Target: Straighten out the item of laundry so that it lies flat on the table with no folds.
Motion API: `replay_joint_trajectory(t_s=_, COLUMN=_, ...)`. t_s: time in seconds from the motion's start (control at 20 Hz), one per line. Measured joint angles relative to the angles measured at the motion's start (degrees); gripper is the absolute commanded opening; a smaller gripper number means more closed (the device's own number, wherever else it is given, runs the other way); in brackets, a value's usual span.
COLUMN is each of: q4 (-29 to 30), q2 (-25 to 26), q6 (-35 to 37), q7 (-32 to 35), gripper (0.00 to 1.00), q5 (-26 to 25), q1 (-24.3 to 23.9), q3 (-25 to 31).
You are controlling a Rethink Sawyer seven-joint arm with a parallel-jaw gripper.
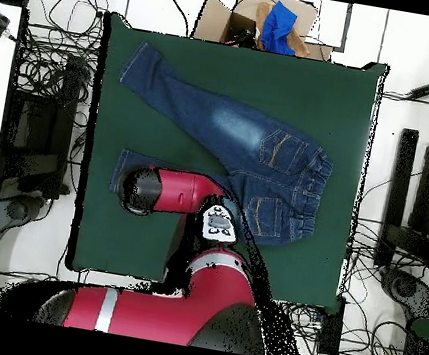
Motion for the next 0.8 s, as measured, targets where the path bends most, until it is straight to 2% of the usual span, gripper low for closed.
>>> replay_joint_trajectory(t_s=0.8, q4=-1.14, q2=0.09, q6=0.01, q7=0.0, gripper=1.0, q5=-0.33, q1=-1.84, q3=-0.83)
